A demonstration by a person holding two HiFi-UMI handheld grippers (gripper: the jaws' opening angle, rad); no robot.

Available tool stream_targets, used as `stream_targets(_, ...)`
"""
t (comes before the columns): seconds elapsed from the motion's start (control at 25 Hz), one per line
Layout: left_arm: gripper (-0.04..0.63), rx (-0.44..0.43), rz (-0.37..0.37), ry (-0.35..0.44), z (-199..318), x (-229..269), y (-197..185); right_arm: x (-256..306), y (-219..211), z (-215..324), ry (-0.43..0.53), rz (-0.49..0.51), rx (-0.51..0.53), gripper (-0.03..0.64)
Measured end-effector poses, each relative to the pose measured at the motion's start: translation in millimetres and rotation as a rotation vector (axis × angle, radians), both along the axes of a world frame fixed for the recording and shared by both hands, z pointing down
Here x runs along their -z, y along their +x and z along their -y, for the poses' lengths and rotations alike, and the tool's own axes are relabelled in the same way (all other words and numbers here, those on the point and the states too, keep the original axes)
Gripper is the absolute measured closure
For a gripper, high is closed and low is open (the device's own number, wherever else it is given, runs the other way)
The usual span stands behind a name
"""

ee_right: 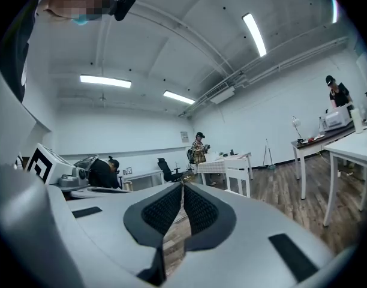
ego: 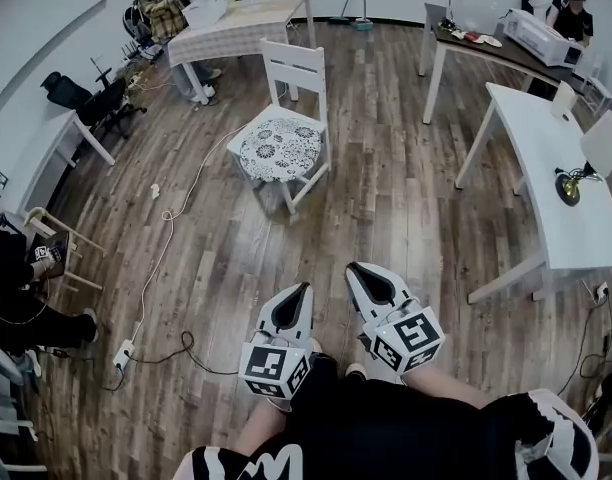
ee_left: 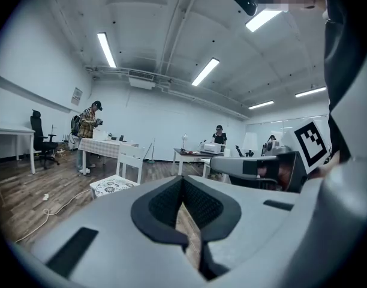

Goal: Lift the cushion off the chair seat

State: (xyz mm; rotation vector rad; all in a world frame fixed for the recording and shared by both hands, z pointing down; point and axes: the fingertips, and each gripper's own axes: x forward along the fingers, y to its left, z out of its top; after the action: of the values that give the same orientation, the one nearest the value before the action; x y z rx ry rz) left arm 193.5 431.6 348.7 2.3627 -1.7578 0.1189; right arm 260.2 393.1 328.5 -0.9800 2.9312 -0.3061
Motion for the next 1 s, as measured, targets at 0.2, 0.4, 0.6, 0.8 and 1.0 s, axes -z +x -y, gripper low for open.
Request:
stream_targets(0.2,0.594,0.005,-0.004,0.000,-2,-1,2,-5,1,-2,-0.006,0.002,0.007,0.586)
stream_targets(0.4,0.594,0.010,-0.001,0.008,-5,1,5,-4,7,-2,-0.017,0.027,-0.002,0.586)
stream_targets(0.6,0.594,0.015,0.001,0.017,-9,1,7,-2,9,-3,-0.007,0.033,-0.004,0.586)
stream_targets(0.8,0.594,0.015,-0.007,0.013,-5,-1,2,-2,6,2,-0.011,0.037,-0.010,0.586)
stream_targets(1.0,0.594,-0.008,-0.021,0.014,15,-6,-2,-5,0,18,-0.014,0.023,-0.022,0.586)
